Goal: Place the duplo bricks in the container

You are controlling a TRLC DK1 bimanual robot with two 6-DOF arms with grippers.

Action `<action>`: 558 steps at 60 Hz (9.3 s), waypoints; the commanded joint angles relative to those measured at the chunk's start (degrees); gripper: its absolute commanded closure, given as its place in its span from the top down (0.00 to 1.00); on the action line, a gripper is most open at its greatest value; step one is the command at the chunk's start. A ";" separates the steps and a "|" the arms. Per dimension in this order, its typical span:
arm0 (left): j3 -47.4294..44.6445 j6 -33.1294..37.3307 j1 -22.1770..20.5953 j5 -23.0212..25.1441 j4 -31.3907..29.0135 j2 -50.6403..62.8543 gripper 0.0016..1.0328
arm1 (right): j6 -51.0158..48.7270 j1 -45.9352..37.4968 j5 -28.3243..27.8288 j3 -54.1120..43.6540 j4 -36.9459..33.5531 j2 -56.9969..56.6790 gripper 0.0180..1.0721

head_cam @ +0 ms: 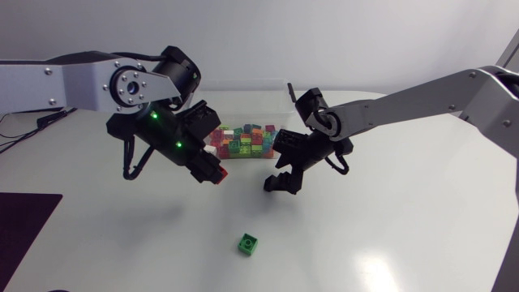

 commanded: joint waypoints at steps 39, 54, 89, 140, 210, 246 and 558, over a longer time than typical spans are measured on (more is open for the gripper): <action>13.18 1.53 6.04 5.82 -2.75 -0.91 0.33 | -2.11 2.92 2.72 6.16 -4.18 8.51 0.26; 19.59 -2.52 9.12 7.49 0.24 2.34 0.33 | -1.32 2.05 2.98 5.63 -6.99 4.55 0.21; 33.04 -10.43 14.74 3.27 10.87 21.06 0.53 | 3.78 0.64 2.45 8.89 -17.36 -14.08 0.21; -18.20 10.40 6.57 -3.14 29.33 -24.99 0.96 | 25.67 0.11 2.72 33.32 -5.50 -1.51 0.21; -13.02 46.62 -18.83 -9.91 14.03 5.77 0.93 | 25.84 -15.27 -0.09 -12.38 13.14 -35.70 0.96; -4.40 51.10 -20.85 -12.99 8.67 17.20 0.89 | 19.95 -24.15 -8.00 -33.21 5.67 -63.04 0.96; -61.37 -13.59 23.80 -13.54 43.99 -80.09 0.93 | 42.56 -21.76 26.12 -74.28 24.28 -114.99 0.96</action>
